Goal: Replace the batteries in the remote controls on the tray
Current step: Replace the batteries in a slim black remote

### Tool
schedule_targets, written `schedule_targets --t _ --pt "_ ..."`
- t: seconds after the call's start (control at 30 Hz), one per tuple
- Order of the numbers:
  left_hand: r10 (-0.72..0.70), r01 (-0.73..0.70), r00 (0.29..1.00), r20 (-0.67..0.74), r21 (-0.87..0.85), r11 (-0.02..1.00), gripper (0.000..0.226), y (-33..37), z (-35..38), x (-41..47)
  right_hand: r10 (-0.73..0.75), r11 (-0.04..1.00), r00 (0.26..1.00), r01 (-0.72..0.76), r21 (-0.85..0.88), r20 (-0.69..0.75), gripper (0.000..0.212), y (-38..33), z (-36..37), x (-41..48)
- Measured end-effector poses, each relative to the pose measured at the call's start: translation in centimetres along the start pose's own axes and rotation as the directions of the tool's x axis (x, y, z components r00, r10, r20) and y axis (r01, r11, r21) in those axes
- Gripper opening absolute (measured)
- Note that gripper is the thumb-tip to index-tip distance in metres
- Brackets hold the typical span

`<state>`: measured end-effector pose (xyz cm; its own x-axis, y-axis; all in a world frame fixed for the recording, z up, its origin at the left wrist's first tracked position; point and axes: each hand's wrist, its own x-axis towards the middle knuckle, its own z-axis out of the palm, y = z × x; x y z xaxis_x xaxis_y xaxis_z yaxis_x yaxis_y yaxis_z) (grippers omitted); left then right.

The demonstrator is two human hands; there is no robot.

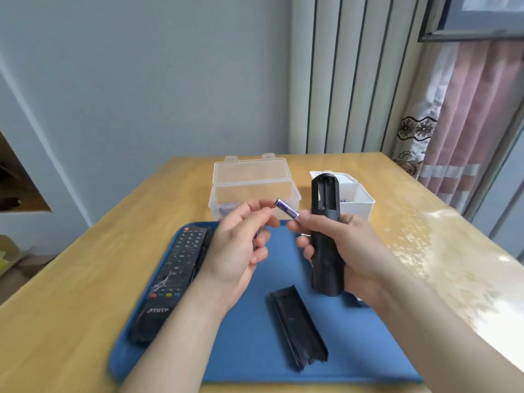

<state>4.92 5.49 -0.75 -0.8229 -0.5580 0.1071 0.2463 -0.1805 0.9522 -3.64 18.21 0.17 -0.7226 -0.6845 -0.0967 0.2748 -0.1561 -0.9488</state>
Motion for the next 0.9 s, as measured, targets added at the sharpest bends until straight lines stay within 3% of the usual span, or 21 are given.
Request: schedule_targets --t 0.2,0.33,0.5,0.6,0.73,0.83,0.9 --pt "0.099 -0.108 0.994 0.051 0.234 0.966 0.014 -0.7 0.0 -1.0 0.037 0.999 0.993 -0.035 -0.019 0.109 0.005 1.5 -0.2 -1.0" --pt "0.15 -0.141 0.989 -0.011 0.291 0.946 0.015 -0.4 -0.4 -0.7 0.023 0.998 0.993 -0.017 -0.054 0.119 0.015 2.0 0.3 -1.2" --pt "0.109 -0.112 0.994 0.028 0.377 0.919 0.014 -0.3 -0.9 -0.4 0.018 0.994 0.995 -0.007 -0.106 0.102 0.016 2.4 0.6 -1.3" --pt "0.25 -0.234 0.968 0.029 0.469 0.852 0.003 -0.7 -0.3 -0.8 0.011 0.996 0.994 -0.002 -0.087 0.105 0.014 2.7 0.8 -1.4" --pt "0.487 -0.409 0.874 -0.013 0.524 0.747 0.011 -0.8 0.2 -1.2 0.011 0.997 0.997 -0.005 -0.079 0.077 0.016 2.8 0.7 -1.2" --pt "0.528 -0.498 0.835 0.159 0.626 0.6 0.02 -1.0 0.8 -1.8 -0.029 0.995 0.997 0.036 -0.091 0.077 0.001 2.7 0.8 -1.3" --pt "0.527 -0.569 0.789 0.317 0.7 0.431 0.033 -1.4 1.3 -2.2 -0.071 0.99 0.995 0.079 -0.114 0.067 0.007 2.7 0.8 -1.3"
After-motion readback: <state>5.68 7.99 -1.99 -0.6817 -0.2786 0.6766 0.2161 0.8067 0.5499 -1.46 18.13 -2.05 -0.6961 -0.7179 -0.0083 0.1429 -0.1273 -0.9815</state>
